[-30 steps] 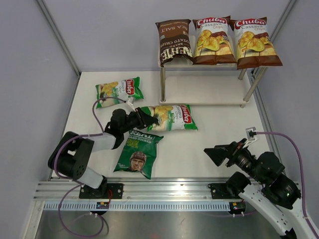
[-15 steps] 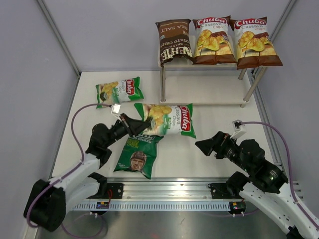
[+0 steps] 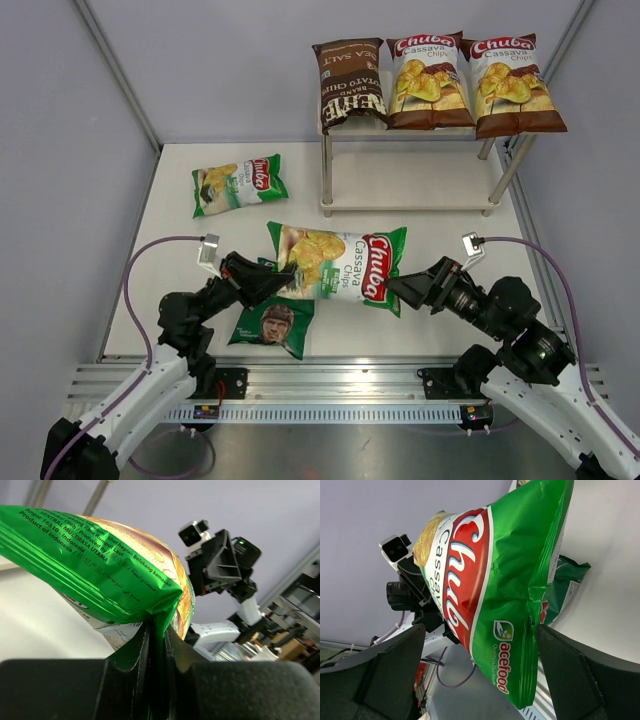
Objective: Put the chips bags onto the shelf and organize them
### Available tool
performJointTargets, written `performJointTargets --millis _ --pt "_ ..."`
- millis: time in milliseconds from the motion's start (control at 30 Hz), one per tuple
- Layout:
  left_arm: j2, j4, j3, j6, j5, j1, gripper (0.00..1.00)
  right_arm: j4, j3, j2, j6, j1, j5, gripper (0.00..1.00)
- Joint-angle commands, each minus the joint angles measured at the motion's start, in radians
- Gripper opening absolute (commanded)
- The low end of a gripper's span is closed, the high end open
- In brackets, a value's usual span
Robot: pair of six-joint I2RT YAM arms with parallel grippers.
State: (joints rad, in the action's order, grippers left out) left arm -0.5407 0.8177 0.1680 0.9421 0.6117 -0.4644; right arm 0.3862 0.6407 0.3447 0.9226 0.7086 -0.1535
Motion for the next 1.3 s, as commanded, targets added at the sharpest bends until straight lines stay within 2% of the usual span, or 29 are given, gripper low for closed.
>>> performJointTargets --millis 0,133,367,433,533,567,667,833,967,1000,1067,1133,1233,1267 --pt "0.022 0.215 -0.018 0.064 0.028 -0.037 0.0 -0.057 0.001 -0.032 0.022 -0.003 -0.034 0.99" --pt "0.021 0.34 -0.045 0.089 0.025 -0.082 0.0 -0.003 0.01 -0.046 0.015 -0.003 -0.003 0.99" --pt "0.018 0.373 -0.053 0.08 -0.007 -0.115 0.0 0.176 0.062 -0.092 -0.007 -0.003 0.147 0.99" --pt "0.013 0.382 -0.05 0.08 -0.006 -0.117 0.0 0.171 0.065 -0.108 -0.011 -0.004 0.146 0.99" --pt "-0.014 0.412 -0.039 0.083 0.0 -0.135 0.0 0.032 0.013 -0.113 0.019 -0.003 0.005 0.99" --pt "-0.022 0.425 -0.038 0.083 0.0 -0.149 0.0 -0.1 -0.01 -0.098 0.037 -0.003 -0.109 0.99" --pt "-0.062 0.483 -0.036 0.084 -0.003 -0.181 0.0 -0.309 -0.071 -0.038 0.108 -0.003 -0.269 0.99" --pt "-0.107 0.511 -0.028 0.06 -0.007 -0.215 0.0 -0.369 -0.067 0.014 0.145 -0.003 -0.327 0.98" --pt "-0.116 0.497 -0.03 0.029 -0.01 -0.218 0.0 -0.295 -0.055 -0.025 0.119 -0.003 -0.278 0.86" --pt "-0.108 0.471 -0.03 0.012 -0.01 -0.218 0.0 -0.282 -0.052 -0.039 0.113 -0.003 -0.264 0.7" --pt "-0.101 0.44 -0.03 -0.006 -0.016 -0.218 0.0 -0.235 -0.047 -0.079 0.082 -0.003 -0.222 0.55" --pt "-0.084 0.382 -0.024 -0.041 -0.02 -0.218 0.0 -0.228 -0.049 -0.096 0.056 -0.003 -0.207 0.45" --pt "-0.056 0.301 -0.021 -0.081 -0.039 -0.218 0.17 -0.239 -0.052 -0.118 0.026 -0.003 -0.215 0.35" --pt "-0.045 0.276 -0.016 -0.094 -0.049 -0.218 0.28 -0.237 -0.05 -0.121 0.018 -0.004 -0.212 0.34"
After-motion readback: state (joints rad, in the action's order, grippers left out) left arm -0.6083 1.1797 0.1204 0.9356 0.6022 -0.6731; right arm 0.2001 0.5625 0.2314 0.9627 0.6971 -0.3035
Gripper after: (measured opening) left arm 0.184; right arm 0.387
